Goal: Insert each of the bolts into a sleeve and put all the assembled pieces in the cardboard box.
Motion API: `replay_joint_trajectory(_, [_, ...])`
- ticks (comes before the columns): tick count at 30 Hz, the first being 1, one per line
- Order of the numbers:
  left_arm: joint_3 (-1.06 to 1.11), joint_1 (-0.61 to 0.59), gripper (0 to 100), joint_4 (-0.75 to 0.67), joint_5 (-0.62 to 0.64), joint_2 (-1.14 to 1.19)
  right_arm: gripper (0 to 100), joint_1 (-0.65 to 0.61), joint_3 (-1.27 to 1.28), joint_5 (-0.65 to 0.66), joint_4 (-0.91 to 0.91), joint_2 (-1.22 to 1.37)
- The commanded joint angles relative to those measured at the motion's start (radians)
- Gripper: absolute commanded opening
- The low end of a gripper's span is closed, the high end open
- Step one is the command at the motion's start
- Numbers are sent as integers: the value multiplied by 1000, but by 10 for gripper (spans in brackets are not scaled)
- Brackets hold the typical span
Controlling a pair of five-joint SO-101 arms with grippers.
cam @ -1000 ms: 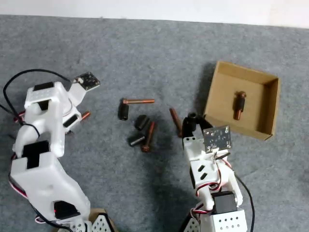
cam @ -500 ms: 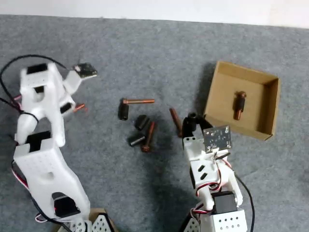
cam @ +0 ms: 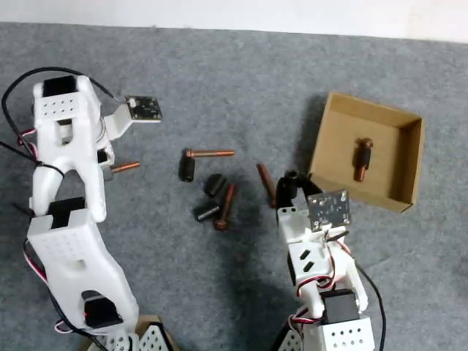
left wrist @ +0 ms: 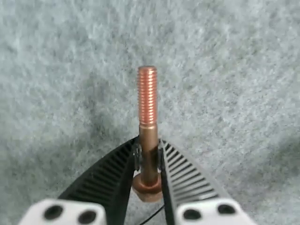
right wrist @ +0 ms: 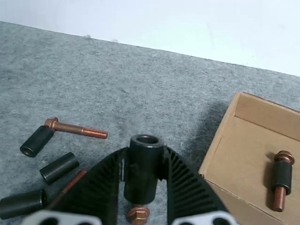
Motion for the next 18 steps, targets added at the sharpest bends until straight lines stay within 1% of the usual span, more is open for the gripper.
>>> replay_joint_trajectory(1, [-47, 38, 27, -34, 23, -36, 5, 4, 117, 12, -36, -12])
replay_joint_trajectory(4, [-47, 31, 121, -118, 250, -42, 7, 4, 117, 12, -36, -12])
replay_joint_trajectory(7, [-48, 30, 199, -212, 569, -47, 7, 4, 117, 12, -36, -12])
replay_joint_trajectory(9, [-56, 33, 226, -261, 773, -47, 7, 4, 117, 12, -36, -12])
replay_joint_trajectory(12, [-105, 36, 229, -296, 1037, -45, 7, 4, 117, 12, -36, -12])
replay_joint_trajectory(15, [-150, 42, 207, -258, 1323, -45, 8, 4, 117, 12, -36, -12])
replay_joint_trajectory(18, [-159, 45, 149, -183, 1583, -45, 8, 4, 117, 12, -36, -12])
